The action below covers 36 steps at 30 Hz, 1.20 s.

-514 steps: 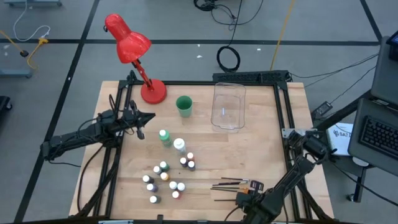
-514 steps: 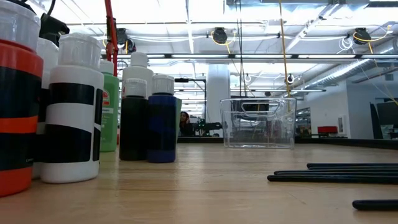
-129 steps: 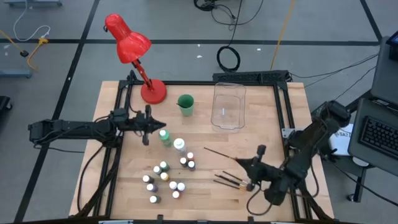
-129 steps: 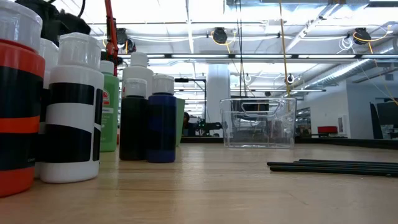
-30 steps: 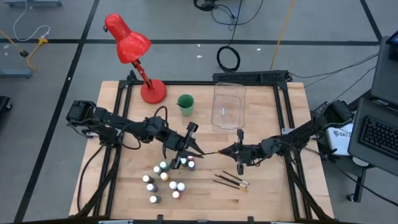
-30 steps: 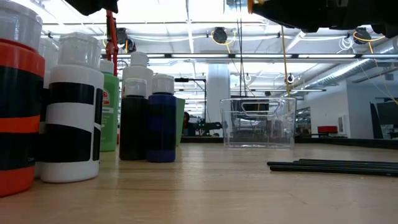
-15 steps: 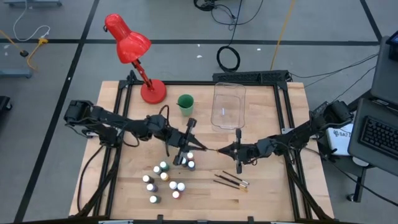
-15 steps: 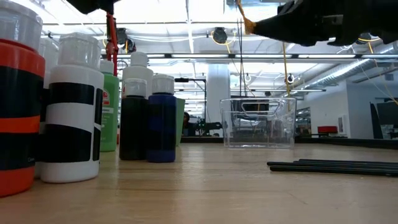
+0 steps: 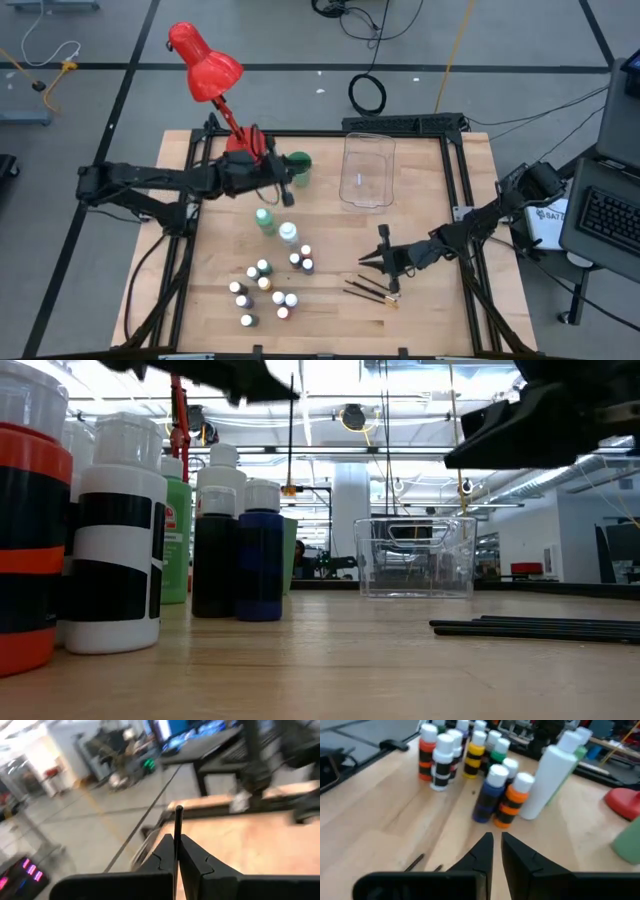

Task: Pick & Place Paint Supplies
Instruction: Put the gold paintbrush into the green cup

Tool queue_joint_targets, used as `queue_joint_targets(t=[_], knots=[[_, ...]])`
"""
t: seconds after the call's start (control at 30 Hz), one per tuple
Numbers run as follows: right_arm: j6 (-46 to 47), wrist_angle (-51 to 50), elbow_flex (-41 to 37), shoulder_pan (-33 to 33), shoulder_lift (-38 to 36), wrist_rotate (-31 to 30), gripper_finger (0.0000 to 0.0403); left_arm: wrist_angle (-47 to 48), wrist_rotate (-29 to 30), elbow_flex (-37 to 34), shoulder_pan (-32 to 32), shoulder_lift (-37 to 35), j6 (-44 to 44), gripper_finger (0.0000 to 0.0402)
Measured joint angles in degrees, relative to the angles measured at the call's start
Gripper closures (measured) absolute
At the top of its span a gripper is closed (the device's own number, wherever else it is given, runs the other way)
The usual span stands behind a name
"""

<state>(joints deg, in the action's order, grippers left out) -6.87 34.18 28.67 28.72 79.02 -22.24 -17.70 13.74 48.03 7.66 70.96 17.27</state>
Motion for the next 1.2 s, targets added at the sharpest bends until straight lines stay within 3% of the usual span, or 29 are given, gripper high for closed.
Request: queue_joint_targets(t=[0.1, 0.3, 0.53, 0.67, 0.8, 0.97, 1.2], knots=[[-0.31, 1.33, 0.0, 0.98, 0.86, 0.0, 0.0371, -3.21, -0.74, -3.2, 4.9, 0.45, -2.57, 0.0401], [-1.21, 1.36, 0.0, 0.99, 0.97, -0.13, 0.0371, -13.56, -7.61, -10.98, 12.84, 0.46, -8.56, 0.0401], [-1.4, 1.46, 0.0, 0.97, 0.97, -0.14, 0.0371, -13.68, -15.59, -13.77, 16.54, 2.39, -12.6, 0.0401], [-1.44, 2.19, 0.02, 0.9, 0.97, -0.15, 0.0371, -14.12, -16.02, -13.75, 16.81, 4.86, -14.87, 0.0401], [-1.51, 2.25, 0.02, 0.92, 0.97, -0.15, 0.0371, -14.36, -12.74, -13.75, 16.74, 6.78, -16.19, 0.0398], [-1.95, 2.22, 0.02, 0.9, 0.97, -0.2, 0.0371, -14.09, -11.74, -13.75, 16.79, 8.5, -16.32, 0.0369], [-1.36, 2.25, 0.02, 0.91, 0.97, -0.18, 0.0371, -12.15, -16.04, -13.04, 16.81, 7.2, -16.29, 0.0282]])
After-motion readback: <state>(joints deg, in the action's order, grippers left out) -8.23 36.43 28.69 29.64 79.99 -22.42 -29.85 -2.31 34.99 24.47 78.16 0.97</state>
